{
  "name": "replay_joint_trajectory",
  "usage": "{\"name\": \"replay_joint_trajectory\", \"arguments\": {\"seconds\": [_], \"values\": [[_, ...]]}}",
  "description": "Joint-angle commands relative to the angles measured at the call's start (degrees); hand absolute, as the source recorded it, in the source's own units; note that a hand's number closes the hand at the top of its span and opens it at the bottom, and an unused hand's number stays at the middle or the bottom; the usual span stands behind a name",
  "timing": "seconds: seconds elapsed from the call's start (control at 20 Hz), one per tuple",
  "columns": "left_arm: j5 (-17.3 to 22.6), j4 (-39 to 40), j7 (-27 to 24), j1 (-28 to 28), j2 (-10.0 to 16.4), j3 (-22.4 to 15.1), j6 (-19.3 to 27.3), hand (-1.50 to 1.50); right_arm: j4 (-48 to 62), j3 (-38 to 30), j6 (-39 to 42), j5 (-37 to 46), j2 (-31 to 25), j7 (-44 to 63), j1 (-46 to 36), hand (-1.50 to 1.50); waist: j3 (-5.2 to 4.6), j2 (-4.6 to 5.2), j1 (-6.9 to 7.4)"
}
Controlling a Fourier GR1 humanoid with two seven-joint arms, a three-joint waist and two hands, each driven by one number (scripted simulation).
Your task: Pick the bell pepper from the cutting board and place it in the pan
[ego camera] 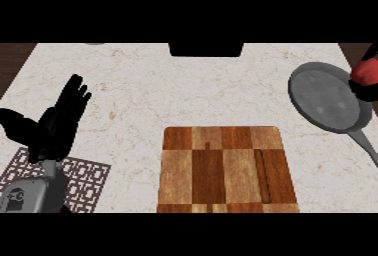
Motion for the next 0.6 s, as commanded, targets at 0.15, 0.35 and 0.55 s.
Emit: {"name": "replay_joint_trajectory", "arguments": {"seconds": [0.15, 0.35, 0.55], "values": [[-1.2, -2.8, -0.7, 2.0, -2.0, -2.0, 0.7, 0.0, 26.4, -2.6, -10.0, -1.2, -3.8, -15.0, -7.0, 1.5, 0.05, 0.3, 1.15], [0.1, -1.2, 3.2, -2.7, 0.9, 0.2, -0.4, 0.0, 36.9, -2.9, -14.6, -0.9, -3.9, -21.7, -9.2, 1.5, 0.1, 0.59, 1.33], [-1.2, 1.6, -2.9, 0.1, -1.8, -1.7, -0.7, 0.0, 45.8, -2.0, -19.3, 2.9, -5.1, -20.1, -13.5, 1.5, 0.1, 0.98, 2.23]]}}
